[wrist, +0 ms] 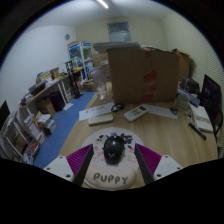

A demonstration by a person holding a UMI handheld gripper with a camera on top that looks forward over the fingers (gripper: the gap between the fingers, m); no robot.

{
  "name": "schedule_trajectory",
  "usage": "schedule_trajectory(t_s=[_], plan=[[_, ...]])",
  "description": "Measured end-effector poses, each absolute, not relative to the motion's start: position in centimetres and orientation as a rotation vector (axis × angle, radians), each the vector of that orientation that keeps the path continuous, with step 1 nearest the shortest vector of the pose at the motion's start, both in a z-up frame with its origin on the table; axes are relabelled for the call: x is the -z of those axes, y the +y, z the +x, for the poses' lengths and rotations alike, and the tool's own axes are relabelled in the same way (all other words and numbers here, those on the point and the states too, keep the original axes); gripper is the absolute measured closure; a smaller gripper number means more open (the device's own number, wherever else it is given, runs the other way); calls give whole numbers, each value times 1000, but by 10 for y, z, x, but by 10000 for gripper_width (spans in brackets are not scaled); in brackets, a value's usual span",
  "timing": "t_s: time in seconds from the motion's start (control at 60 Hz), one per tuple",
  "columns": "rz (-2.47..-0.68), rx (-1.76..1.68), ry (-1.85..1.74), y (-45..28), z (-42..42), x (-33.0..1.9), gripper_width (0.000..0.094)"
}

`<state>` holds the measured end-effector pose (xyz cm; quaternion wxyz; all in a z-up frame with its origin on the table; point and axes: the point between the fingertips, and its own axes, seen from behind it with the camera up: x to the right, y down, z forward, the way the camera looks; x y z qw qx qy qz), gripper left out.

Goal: Arrange mouse

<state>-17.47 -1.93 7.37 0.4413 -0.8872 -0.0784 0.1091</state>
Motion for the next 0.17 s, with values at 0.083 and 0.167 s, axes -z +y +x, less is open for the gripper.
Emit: schedule_trajectory(t_s=[0.083,0.167], plan=[[-2199,-279,-203,-48,-145,-97,91],[-2192,-229,-201,-74,-102,-116,87]])
